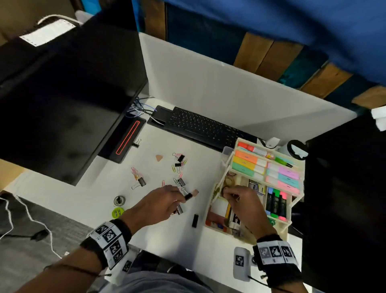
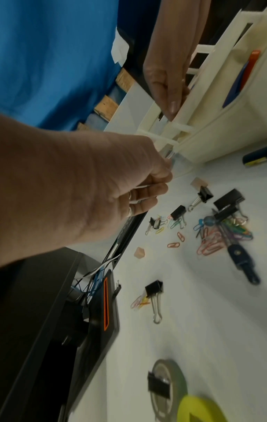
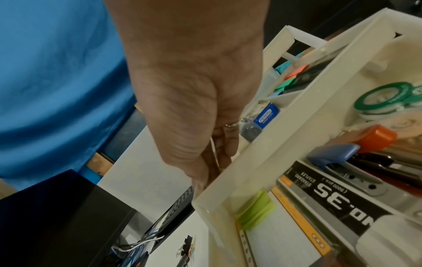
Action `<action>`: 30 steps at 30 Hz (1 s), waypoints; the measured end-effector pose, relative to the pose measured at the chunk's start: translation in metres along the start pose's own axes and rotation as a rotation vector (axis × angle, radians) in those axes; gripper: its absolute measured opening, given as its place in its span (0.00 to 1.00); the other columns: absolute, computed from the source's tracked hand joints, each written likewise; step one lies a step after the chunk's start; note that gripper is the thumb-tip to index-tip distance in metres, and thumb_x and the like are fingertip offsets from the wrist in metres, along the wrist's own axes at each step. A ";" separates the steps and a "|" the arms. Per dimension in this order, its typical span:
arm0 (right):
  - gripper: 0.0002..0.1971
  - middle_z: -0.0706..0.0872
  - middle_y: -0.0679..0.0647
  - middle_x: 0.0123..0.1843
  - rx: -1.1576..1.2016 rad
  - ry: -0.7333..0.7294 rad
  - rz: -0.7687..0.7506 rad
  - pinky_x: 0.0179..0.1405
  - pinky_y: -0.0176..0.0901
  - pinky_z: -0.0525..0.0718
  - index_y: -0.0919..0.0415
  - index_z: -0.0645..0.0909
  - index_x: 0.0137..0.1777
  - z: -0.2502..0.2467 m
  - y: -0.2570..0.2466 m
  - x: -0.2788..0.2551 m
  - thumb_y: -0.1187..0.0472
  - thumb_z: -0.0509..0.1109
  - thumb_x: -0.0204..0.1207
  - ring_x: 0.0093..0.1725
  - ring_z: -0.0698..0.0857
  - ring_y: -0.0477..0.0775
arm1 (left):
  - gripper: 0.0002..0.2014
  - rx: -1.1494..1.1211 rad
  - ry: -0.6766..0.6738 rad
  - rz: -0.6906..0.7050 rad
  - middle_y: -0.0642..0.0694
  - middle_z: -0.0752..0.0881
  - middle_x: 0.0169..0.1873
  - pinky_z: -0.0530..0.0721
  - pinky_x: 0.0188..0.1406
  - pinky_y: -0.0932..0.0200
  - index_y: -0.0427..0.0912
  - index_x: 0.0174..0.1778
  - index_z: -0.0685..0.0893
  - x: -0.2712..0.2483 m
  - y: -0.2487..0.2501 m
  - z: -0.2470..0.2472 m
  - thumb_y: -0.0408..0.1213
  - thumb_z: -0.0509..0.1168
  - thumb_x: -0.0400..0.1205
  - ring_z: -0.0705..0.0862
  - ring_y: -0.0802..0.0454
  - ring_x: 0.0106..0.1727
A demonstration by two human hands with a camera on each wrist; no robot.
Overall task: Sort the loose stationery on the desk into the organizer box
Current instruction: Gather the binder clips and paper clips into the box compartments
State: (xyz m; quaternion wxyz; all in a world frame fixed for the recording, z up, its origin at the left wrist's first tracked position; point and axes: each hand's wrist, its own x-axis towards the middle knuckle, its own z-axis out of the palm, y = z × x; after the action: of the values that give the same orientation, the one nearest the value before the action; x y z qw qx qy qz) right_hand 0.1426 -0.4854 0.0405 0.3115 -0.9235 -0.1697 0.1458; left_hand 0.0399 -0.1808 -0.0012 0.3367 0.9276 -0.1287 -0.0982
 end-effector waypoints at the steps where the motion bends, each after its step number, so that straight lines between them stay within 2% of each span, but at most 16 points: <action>1: 0.06 0.95 0.46 0.45 -0.014 0.008 0.007 0.48 0.57 0.90 0.54 0.93 0.47 -0.002 -0.004 -0.002 0.66 0.77 0.80 0.44 0.91 0.49 | 0.11 -0.006 0.003 -0.010 0.61 0.85 0.54 0.82 0.53 0.63 0.55 0.61 0.87 -0.002 -0.004 -0.004 0.40 0.63 0.88 0.82 0.60 0.56; 4: 0.06 0.93 0.41 0.46 -0.055 0.079 -0.003 0.45 0.48 0.89 0.50 0.93 0.48 -0.005 -0.017 -0.004 0.63 0.77 0.81 0.43 0.88 0.44 | 0.11 -0.012 0.021 -0.058 0.60 0.85 0.54 0.85 0.54 0.57 0.56 0.61 0.87 -0.012 -0.022 -0.017 0.40 0.62 0.87 0.84 0.59 0.57; 7: 0.06 0.91 0.42 0.43 -0.047 0.127 -0.102 0.40 0.32 0.84 0.52 0.92 0.49 0.002 -0.043 0.001 0.65 0.78 0.80 0.39 0.86 0.42 | 0.12 0.006 0.034 -0.142 0.59 0.85 0.60 0.83 0.65 0.60 0.56 0.65 0.86 -0.029 -0.046 -0.031 0.39 0.64 0.88 0.82 0.59 0.65; 8: 0.06 0.90 0.42 0.43 -0.043 0.122 -0.145 0.40 0.31 0.83 0.53 0.92 0.49 0.008 -0.055 0.005 0.65 0.78 0.80 0.38 0.85 0.42 | 0.13 0.011 0.038 -0.171 0.58 0.85 0.62 0.81 0.68 0.61 0.55 0.66 0.86 -0.037 -0.055 -0.036 0.39 0.65 0.88 0.81 0.58 0.66; 11: 0.05 0.90 0.42 0.42 0.013 0.026 -0.239 0.40 0.35 0.84 0.53 0.91 0.50 0.039 -0.090 0.021 0.65 0.77 0.81 0.38 0.86 0.42 | 0.14 0.038 0.044 -0.287 0.57 0.84 0.65 0.76 0.72 0.63 0.53 0.67 0.86 -0.058 -0.080 -0.051 0.38 0.67 0.86 0.79 0.56 0.71; 14: 0.05 0.91 0.44 0.49 0.016 -0.128 -0.268 0.45 0.34 0.88 0.53 0.91 0.56 0.085 -0.121 0.040 0.60 0.75 0.83 0.43 0.87 0.39 | 0.15 0.066 0.006 -0.430 0.54 0.83 0.63 0.84 0.66 0.52 0.53 0.67 0.85 -0.078 -0.099 -0.066 0.38 0.66 0.85 0.83 0.52 0.65; 16: 0.10 0.89 0.45 0.57 -0.012 -0.242 -0.254 0.53 0.38 0.88 0.52 0.88 0.63 0.119 -0.136 0.054 0.59 0.74 0.84 0.48 0.87 0.40 | 0.14 0.069 -0.019 -0.500 0.54 0.82 0.60 0.86 0.61 0.49 0.52 0.65 0.85 -0.091 -0.108 -0.073 0.38 0.67 0.83 0.85 0.50 0.60; 19: 0.19 0.83 0.47 0.65 -0.072 -0.359 -0.270 0.61 0.42 0.87 0.50 0.82 0.73 0.163 -0.155 0.072 0.60 0.72 0.83 0.54 0.87 0.46 | 0.13 0.056 -0.033 -0.529 0.53 0.83 0.58 0.87 0.58 0.52 0.51 0.63 0.84 -0.110 -0.120 -0.075 0.39 0.69 0.83 0.87 0.50 0.56; 22: 0.26 0.77 0.49 0.70 -0.135 -0.431 -0.308 0.63 0.45 0.87 0.49 0.78 0.78 0.193 -0.165 0.084 0.64 0.74 0.80 0.58 0.87 0.52 | 0.14 -0.019 -0.010 -0.541 0.53 0.82 0.60 0.86 0.57 0.55 0.49 0.65 0.83 -0.125 -0.127 -0.073 0.36 0.71 0.83 0.87 0.51 0.54; 25: 0.26 0.74 0.50 0.69 -0.217 -0.482 -0.304 0.58 0.49 0.89 0.50 0.79 0.76 0.211 -0.165 0.091 0.66 0.73 0.78 0.57 0.88 0.56 | 0.17 -0.075 0.007 -0.546 0.52 0.81 0.61 0.86 0.59 0.50 0.49 0.67 0.82 -0.136 -0.134 -0.068 0.33 0.70 0.82 0.87 0.49 0.52; 27: 0.23 0.74 0.51 0.68 -0.239 -0.493 -0.285 0.56 0.50 0.89 0.51 0.81 0.72 0.218 -0.161 0.093 0.66 0.73 0.78 0.56 0.88 0.57 | 0.22 -0.100 0.018 -0.491 0.52 0.79 0.61 0.88 0.54 0.47 0.52 0.68 0.80 -0.142 -0.139 -0.064 0.31 0.71 0.79 0.87 0.49 0.49; 28: 0.21 0.74 0.51 0.67 -0.237 -0.487 -0.281 0.56 0.51 0.89 0.52 0.83 0.70 0.220 -0.158 0.093 0.66 0.74 0.78 0.55 0.89 0.57 | 0.26 -0.113 0.005 -0.463 0.53 0.78 0.61 0.88 0.53 0.48 0.54 0.68 0.79 -0.143 -0.139 -0.064 0.29 0.72 0.77 0.87 0.50 0.50; 30: 0.13 0.75 0.50 0.64 -0.222 -0.472 -0.279 0.56 0.51 0.89 0.54 0.85 0.62 0.223 -0.153 0.094 0.63 0.75 0.79 0.53 0.89 0.57 | 0.34 -0.096 -0.050 -0.417 0.54 0.75 0.66 0.87 0.55 0.53 0.57 0.72 0.77 -0.142 -0.138 -0.065 0.25 0.75 0.73 0.84 0.53 0.57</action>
State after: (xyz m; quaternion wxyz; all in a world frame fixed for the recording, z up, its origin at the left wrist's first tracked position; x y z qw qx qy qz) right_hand 0.1093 -0.2162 -0.0495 0.1774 -0.8602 -0.3780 0.2928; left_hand -0.0538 0.0034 -0.0284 0.3494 0.9143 0.0625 -0.1949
